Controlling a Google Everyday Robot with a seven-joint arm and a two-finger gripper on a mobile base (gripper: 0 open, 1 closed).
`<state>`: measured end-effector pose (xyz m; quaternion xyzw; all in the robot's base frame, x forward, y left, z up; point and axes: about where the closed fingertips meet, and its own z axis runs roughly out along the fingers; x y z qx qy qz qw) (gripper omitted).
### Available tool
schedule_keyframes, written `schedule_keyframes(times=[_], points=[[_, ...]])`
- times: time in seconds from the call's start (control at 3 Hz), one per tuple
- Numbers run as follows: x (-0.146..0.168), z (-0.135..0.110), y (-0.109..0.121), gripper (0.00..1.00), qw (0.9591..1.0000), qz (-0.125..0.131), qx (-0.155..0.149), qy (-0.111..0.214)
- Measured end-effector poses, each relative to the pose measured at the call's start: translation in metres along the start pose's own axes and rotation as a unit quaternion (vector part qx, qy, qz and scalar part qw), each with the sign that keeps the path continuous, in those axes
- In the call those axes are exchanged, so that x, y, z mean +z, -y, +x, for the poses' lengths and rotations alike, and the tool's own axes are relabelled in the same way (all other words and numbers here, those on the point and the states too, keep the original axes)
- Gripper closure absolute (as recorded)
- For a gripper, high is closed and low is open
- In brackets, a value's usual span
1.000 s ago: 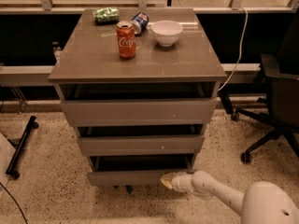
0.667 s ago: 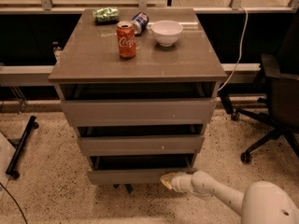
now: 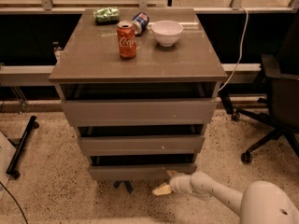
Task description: Close bottom drawer
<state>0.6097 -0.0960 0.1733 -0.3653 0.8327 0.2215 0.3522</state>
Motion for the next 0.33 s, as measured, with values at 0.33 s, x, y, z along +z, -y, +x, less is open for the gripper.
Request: schedule_keyframes(times=[0.33], points=[[0.0000, 0.0000, 0.0000, 0.00, 1.0000, 0.000, 0.000, 0.000]])
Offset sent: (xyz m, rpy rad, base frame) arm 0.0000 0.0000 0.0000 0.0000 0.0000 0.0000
